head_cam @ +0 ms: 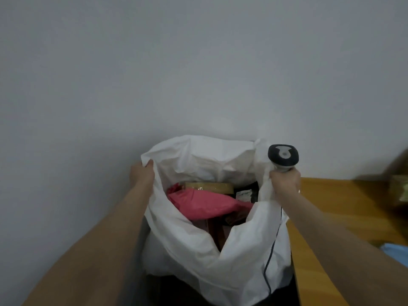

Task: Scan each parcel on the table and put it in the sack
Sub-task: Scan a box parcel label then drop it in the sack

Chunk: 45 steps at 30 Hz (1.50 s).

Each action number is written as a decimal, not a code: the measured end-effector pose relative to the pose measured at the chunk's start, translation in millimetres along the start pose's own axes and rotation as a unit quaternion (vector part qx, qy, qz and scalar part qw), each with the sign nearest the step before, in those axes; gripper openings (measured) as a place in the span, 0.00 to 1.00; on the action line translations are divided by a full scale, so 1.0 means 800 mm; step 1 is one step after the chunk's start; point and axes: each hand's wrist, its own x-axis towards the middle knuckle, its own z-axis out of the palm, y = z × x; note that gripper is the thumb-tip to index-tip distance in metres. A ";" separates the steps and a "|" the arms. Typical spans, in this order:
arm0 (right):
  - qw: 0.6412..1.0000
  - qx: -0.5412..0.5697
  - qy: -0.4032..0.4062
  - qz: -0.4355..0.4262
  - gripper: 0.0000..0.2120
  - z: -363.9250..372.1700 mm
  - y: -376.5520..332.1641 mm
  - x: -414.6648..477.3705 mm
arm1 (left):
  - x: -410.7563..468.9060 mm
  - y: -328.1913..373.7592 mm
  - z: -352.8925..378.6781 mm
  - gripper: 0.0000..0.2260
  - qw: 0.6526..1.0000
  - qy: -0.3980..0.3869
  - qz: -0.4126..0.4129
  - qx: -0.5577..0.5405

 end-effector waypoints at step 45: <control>0.979 -0.018 -0.190 0.064 0.04 -0.130 0.097 -0.025 | -0.264 0.008 0.103 0.16 0.830 -0.276 0.242 0.419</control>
